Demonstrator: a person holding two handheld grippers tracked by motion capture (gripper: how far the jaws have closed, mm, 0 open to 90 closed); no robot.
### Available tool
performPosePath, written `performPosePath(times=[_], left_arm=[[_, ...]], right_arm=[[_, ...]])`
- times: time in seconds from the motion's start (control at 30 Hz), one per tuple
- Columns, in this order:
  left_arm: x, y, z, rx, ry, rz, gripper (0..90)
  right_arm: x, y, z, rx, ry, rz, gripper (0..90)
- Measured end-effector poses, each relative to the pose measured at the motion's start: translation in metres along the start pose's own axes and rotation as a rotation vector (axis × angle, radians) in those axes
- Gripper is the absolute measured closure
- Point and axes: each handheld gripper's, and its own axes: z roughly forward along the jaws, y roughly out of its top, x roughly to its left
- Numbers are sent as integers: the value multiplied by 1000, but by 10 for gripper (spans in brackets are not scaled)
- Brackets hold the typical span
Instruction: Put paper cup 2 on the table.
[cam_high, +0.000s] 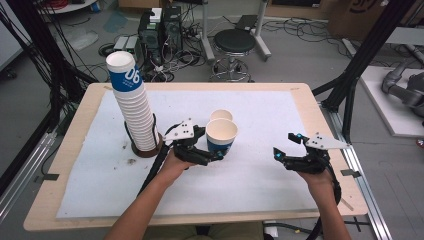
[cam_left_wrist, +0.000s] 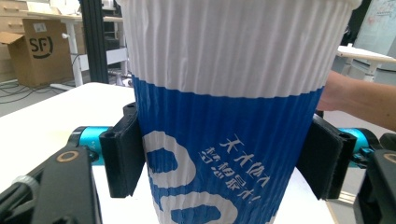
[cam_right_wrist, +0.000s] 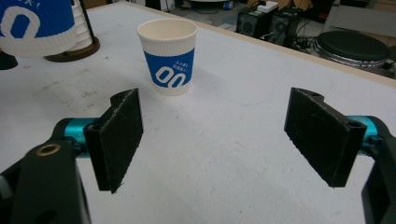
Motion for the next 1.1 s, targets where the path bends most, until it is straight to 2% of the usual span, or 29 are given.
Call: performPosePath(times=[0.33,0.57,0.83,0.97,1.1], left_arm=[[4,-10,27,-25,5,-4,261],[8,-20,47,-31,33,-36,260],[13,-31,60,8,78,-49,259],[13,-37,66,49,67,-43,260],[14,-41,69,84,74,-41,260]], right_arm=[[-1,-1,-5,-12,-15,2,201],[-2,-2,-5,-8,-19,-5,201],[-3,-3,-9,-18,-32,6,201],[-4,-4,-8,-17,-31,-1,201],[-2,-3,-8,-16,-26,0,201]])
